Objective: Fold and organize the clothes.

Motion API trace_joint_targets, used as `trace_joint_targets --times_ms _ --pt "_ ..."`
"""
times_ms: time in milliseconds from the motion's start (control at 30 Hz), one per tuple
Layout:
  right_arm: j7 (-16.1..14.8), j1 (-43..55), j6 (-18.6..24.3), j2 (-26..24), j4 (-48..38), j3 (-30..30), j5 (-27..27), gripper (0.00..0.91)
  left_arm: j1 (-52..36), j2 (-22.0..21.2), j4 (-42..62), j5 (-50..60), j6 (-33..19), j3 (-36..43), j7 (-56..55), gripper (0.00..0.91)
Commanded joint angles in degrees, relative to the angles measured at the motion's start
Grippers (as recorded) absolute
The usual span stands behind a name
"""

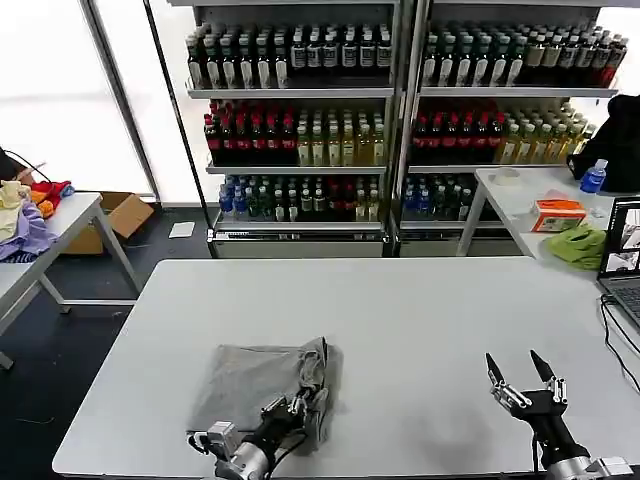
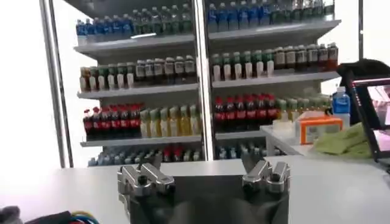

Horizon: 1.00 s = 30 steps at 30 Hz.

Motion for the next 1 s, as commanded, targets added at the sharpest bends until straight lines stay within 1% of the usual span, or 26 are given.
trace_joint_targets --times_ms 33,167,200,267,300,333,400,433,500,567,600,633,767,900,1000 --pt "-0.3 -0.1 0.3 0.2 0.6 -1.3 -0.9 0.907 0.3 -0.5 -6.2 2.6 1.2 0.3 0.8 0.907" --pt "-0.1 0.0 0.2 0.0 0.5 -1.3 -0.3 0.907 3.1 1.0 -14.1 -0.1 1.5 -5.0 0.4 0.907" --pt "0.0 0.1 0.2 -0.1 0.4 -1.3 -0.1 0.907 3.9 1.6 -16.4 -0.6 1.5 -7.4 0.1 0.907" --pt "0.1 0.2 0.1 -0.1 0.4 -1.3 0.2 0.907 5.2 2.5 -17.9 0.1 1.2 -11.3 0.1 0.907" --pt "0.1 0.4 0.1 -0.1 0.3 -1.4 0.2 0.907 6.3 2.8 -18.6 0.0 1.3 -14.9 -0.2 0.907" --pt "0.1 0.5 0.1 -0.2 0.2 -1.5 0.2 0.907 6.7 2.9 -19.0 -0.7 1.5 -15.9 -0.6 0.907" --pt "0.2 0.7 0.1 -0.3 0.1 -2.0 0.2 0.907 8.6 3.0 -19.6 -1.7 1.5 -20.5 -0.8 0.907" --pt "0.3 0.7 0.1 -0.4 0.0 -2.1 0.2 0.907 8.9 3.0 -19.6 -0.9 1.4 -21.6 -0.7 0.907" --pt "0.4 1.0 -0.1 -0.5 0.1 -2.6 0.3 0.907 8.7 3.0 -15.9 1.2 0.2 -25.6 0.8 0.907" --pt "0.4 1.1 -0.1 -0.7 0.1 -3.0 0.1 0.907 8.3 3.2 -9.9 4.0 -0.8 -27.4 1.1 0.907" --pt "0.4 1.1 -0.1 -0.7 0.2 -3.2 0.0 0.907 8.4 3.3 -6.0 5.7 -2.5 -27.7 1.7 0.907" --pt "0.4 1.0 -0.2 -0.8 0.3 -3.3 0.0 0.907 8.6 3.3 -4.5 5.9 -2.8 -27.2 1.7 0.907" --pt "0.4 0.8 -0.2 -0.9 0.3 -3.2 0.0 0.907 9.1 2.1 -2.9 6.3 -2.1 -24.1 1.7 0.907" --pt "0.4 0.5 -0.2 -1.0 0.2 -2.9 0.1 0.907 6.9 0.5 1.5 9.3 -2.0 -22.0 1.7 0.907" --pt "0.4 0.3 -0.2 -0.7 0.0 -2.9 -0.1 0.907 6.0 0.9 3.6 10.8 -2.4 -21.4 2.0 0.907"
